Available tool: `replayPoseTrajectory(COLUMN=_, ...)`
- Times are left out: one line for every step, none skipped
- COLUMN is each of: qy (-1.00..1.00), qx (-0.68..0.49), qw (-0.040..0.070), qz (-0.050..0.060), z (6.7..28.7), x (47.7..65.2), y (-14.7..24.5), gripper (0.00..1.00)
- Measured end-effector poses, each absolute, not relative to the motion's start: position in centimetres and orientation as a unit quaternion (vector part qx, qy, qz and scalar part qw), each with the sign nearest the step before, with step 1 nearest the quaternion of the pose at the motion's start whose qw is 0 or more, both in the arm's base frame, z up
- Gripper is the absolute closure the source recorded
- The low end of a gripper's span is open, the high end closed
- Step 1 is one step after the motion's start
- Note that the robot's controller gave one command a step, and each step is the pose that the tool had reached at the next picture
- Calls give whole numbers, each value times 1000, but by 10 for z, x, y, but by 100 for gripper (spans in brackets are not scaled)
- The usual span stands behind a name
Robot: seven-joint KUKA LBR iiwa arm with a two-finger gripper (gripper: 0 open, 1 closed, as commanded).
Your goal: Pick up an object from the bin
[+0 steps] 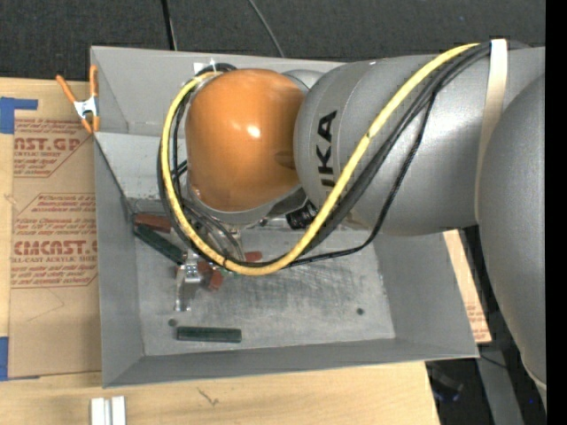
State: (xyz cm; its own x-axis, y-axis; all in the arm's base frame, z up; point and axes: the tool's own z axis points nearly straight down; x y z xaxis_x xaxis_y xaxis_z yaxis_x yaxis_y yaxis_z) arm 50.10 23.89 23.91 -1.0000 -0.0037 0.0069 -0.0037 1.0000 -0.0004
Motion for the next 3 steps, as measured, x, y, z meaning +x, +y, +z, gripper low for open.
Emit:
replayPoseTrajectory(qy=-1000, qx=0, qw=0, qz=-1, z=243, x=503, y=238, gripper=0)
replayPoseTrajectory(qy=-1000, qx=-11, qw=-4, qz=-2, z=194, x=522, y=226, gripper=0)
replayPoseTrajectory(qy=-999, qx=35, qw=0, qz=-1, z=153, x=516, y=173, gripper=0)
